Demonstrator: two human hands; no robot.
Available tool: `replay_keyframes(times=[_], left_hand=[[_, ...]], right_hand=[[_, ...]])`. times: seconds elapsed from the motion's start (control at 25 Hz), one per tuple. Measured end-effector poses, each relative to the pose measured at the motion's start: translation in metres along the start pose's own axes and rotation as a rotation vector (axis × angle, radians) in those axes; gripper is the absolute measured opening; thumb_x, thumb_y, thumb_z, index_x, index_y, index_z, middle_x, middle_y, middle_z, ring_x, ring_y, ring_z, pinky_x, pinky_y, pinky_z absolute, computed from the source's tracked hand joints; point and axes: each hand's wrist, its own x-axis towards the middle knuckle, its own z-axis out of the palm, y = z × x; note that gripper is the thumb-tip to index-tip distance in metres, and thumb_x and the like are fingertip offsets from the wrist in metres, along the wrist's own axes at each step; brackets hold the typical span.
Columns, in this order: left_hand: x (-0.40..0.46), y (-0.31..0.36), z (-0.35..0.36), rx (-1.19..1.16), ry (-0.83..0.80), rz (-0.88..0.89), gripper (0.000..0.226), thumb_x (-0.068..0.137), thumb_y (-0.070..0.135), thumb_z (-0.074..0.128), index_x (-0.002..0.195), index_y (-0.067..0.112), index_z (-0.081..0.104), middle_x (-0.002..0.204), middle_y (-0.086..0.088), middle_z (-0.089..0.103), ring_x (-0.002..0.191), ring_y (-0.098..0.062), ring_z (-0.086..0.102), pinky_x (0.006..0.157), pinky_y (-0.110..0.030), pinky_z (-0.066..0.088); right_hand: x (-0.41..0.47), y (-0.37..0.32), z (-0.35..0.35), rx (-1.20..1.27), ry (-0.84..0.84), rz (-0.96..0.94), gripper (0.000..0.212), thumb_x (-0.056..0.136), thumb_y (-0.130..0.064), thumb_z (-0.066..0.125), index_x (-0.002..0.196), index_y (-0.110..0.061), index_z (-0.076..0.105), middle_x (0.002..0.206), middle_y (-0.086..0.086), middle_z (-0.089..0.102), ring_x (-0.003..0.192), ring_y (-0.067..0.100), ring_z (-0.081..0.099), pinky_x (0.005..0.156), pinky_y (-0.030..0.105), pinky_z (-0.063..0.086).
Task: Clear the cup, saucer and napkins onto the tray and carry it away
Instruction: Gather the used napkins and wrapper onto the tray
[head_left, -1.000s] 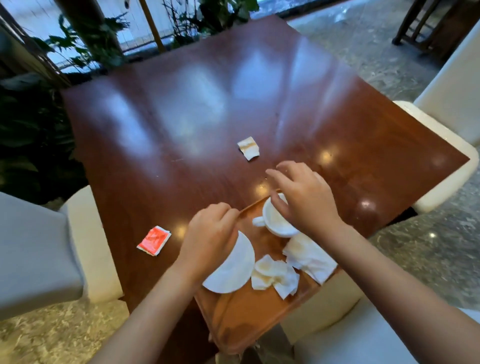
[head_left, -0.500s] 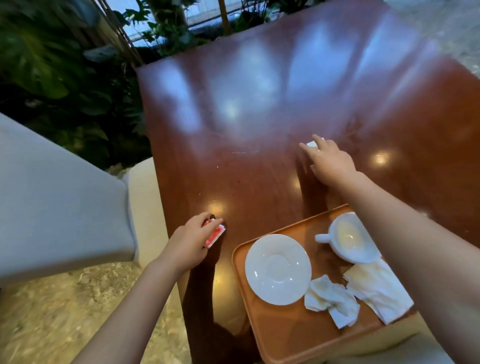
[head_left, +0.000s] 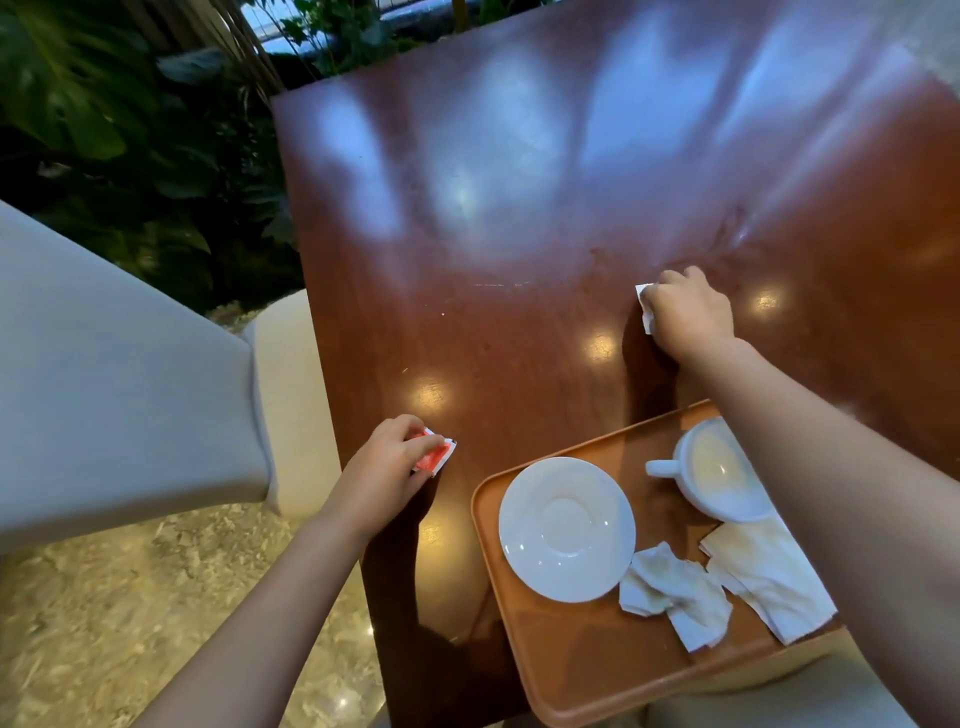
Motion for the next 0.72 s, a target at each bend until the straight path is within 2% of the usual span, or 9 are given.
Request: replay_keyframes(times=[0.24,0.36,0.44,0.6,0.72], left_hand=[[-0.007,0.004,0.007,-0.043,0.122,-0.014,0.029,0.078,0.011,0.073,0.106,0.006,0.069,0.104,-0.008,0.064,0.096,-0.018,0.058,0.074,-0.017,0.044],[-0.009,0.003,0.011,-0.072,0.135,-0.020,0.015,0.076,0.009,0.075,0.088,0.001,0.071,0.094,-0.009,0.066,0.089,-0.019,0.062,0.072,-0.019,0.046],[-0.010,0.000,0.013,-0.102,0.143,-0.022,0.012,0.075,0.008,0.075,0.084,0.000,0.071,0.092,-0.009,0.067,0.087,-0.019,0.062,0.072,-0.020,0.047],[-0.011,0.003,0.008,-0.188,0.182,-0.001,0.009,0.073,0.005,0.076,0.081,0.002,0.071,0.089,-0.008,0.068,0.085,-0.019,0.064,0.074,-0.021,0.049],[-0.009,0.024,-0.002,-0.289,0.268,0.088,0.010,0.071,0.004,0.078,0.079,0.005,0.071,0.088,-0.004,0.068,0.083,-0.014,0.063,0.074,-0.020,0.051]], right_hand=[[-0.009,-0.002,0.000,0.057,-0.007,0.016,0.017,0.081,0.004,0.051,0.082,0.004,0.068,0.091,0.025,0.058,0.090,0.043,0.056,0.068,0.045,0.049],[-0.010,0.003,0.000,0.051,-0.033,-0.016,0.017,0.080,0.001,0.055,0.088,0.002,0.070,0.093,0.023,0.063,0.092,0.042,0.058,0.072,0.044,0.049],[-0.010,0.006,-0.003,0.084,-0.015,-0.024,0.016,0.080,-0.002,0.057,0.089,0.000,0.070,0.092,0.023,0.066,0.090,0.042,0.059,0.072,0.043,0.049],[-0.041,-0.010,-0.024,0.245,0.229,-0.117,0.009,0.078,-0.005,0.063,0.081,-0.004,0.072,0.079,0.016,0.065,0.083,0.037,0.061,0.061,0.039,0.051],[-0.092,-0.032,-0.036,0.245,0.451,-0.233,0.009,0.073,-0.007,0.063,0.075,-0.006,0.072,0.074,0.011,0.068,0.072,0.032,0.065,0.047,0.034,0.054]])
